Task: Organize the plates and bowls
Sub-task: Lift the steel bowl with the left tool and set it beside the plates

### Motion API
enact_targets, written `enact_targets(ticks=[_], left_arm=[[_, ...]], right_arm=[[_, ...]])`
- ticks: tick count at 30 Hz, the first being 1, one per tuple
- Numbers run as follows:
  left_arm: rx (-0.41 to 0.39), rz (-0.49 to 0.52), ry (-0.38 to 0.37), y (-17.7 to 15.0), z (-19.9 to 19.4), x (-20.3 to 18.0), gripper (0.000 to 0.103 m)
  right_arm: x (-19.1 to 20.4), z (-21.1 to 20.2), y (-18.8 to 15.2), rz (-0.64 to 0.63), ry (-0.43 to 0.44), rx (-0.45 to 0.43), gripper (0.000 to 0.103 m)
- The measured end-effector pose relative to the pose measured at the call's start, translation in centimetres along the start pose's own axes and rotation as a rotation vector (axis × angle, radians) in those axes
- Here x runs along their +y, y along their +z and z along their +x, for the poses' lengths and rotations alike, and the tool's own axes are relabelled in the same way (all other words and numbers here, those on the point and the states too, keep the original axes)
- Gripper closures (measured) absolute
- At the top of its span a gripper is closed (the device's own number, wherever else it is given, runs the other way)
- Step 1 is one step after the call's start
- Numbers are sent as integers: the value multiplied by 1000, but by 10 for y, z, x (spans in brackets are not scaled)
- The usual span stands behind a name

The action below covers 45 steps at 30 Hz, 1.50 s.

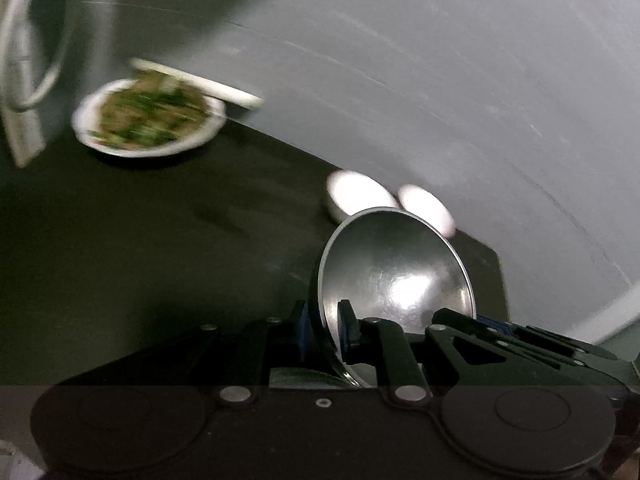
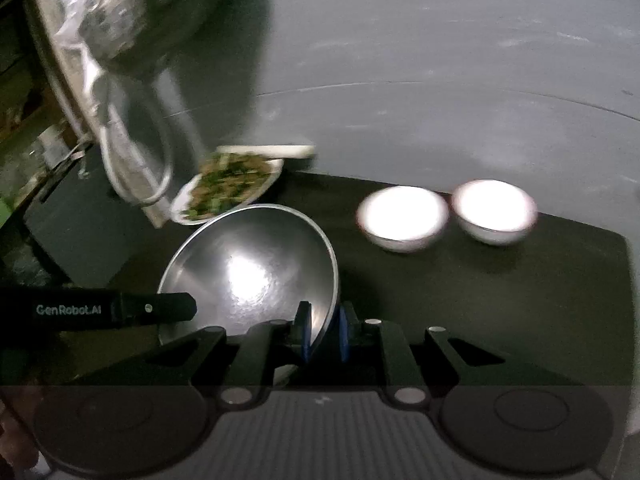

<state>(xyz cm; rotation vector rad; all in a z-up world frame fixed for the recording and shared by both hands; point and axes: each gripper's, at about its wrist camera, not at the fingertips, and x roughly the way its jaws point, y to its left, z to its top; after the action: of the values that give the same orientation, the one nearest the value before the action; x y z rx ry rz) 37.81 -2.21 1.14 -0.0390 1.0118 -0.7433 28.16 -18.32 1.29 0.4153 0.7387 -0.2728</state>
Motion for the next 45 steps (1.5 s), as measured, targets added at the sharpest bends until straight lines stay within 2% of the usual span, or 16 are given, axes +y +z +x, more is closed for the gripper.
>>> enact_targets(ticks=[7,14,20,26,33,36,40,42,43,45], left_arm=[[126,81,-76,-33,32,-57,87],[231,133,-83,-62,48,-89,87],[302,139,-58,-82,48,-94,87],[324,126,-21,-86,48,-95,85],[331,106,7,-86,44,-97,80],[330,104,17,-82,46,-99,79],[320,127,48,-78,41,-101,65],[312,134,60,-76,37,-102,62],[305,139,68,-74,33,-104,56],[278,156,76,-69,24,-107,35]], right_arm=[[-62,-43,-29,108,-99,32,87],[-104,-67,-69,176,-128,107,87],[-112,-80,-85,163,-102,187,86],[-114,-83,-92,155,-56,259,86],[-118,-80,-88,146,-11,278,86],[-121,-78,-86,147,11,274,82],[-125,-75,-85,166,35,265,76],[-128,-75,-85,178,40,255,74],[-130,-76,-85,183,40,248,73],[-133,-79,-84,190,36,229,64]])
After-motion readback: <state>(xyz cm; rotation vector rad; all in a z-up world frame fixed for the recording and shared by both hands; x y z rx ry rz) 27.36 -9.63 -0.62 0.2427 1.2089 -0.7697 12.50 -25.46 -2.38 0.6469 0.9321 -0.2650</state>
